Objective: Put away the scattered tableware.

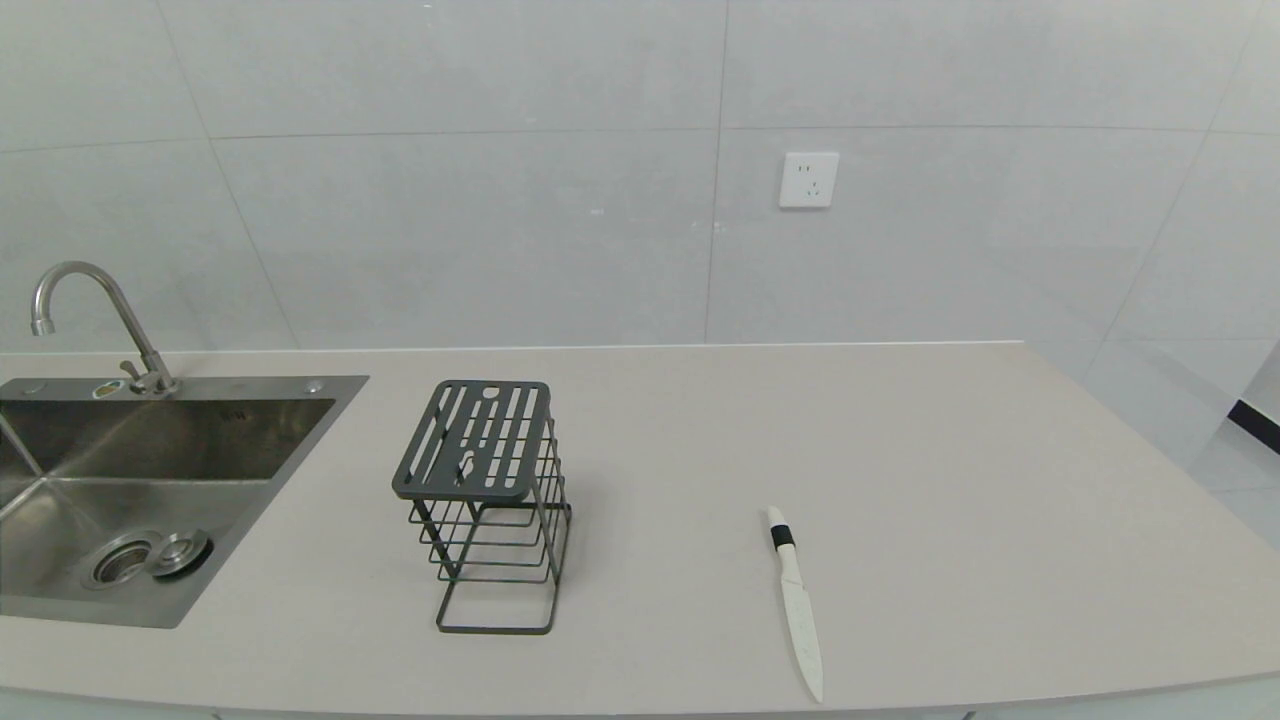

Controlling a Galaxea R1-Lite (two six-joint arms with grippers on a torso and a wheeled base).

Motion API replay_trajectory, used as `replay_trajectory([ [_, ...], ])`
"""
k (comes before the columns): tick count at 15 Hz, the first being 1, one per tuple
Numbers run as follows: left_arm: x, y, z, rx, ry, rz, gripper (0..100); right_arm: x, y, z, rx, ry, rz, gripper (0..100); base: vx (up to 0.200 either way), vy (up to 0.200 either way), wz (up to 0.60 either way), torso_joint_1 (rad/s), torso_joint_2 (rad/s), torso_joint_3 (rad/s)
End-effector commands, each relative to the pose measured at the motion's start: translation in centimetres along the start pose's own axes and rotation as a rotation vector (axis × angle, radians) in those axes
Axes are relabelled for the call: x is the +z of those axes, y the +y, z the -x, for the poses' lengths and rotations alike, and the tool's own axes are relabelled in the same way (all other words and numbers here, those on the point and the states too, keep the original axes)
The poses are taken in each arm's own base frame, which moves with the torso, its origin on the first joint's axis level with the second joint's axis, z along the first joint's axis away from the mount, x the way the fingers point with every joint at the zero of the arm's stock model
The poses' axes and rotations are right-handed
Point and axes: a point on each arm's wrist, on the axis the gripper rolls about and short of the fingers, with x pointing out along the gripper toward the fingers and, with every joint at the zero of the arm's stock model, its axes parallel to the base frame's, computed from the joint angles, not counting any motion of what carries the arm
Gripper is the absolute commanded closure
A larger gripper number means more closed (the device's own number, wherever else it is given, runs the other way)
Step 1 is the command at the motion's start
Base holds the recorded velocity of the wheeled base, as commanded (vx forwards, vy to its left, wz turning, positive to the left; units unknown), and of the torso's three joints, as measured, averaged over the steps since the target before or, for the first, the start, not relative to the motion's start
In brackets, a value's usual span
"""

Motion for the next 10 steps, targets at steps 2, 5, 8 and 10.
replay_trajectory([
  [2,0.0,0.0,0.0,0.000,0.001,0.004,0,1.5,0.0,0.2,0.019,-0.131,-0.001,0,0.000,0.000,0.00,0.000,0.00,0.000],
  [5,0.0,0.0,0.0,-0.005,-0.001,0.001,0,6.3,0.5,0.3,0.215,-0.257,0.062,0,0.000,0.000,0.00,0.000,0.00,0.000],
  [8,0.0,0.0,0.0,-0.005,-0.001,0.001,0,7.3,0.7,-2.1,0.385,-0.024,0.039,0,0.000,0.000,0.00,0.000,0.00,0.000],
  [10,0.0,0.0,0.0,-0.005,0.001,0.001,0,5.5,1.0,-4.1,0.496,0.205,0.021,0,0.000,0.000,0.00,0.000,0.00,0.000],
])
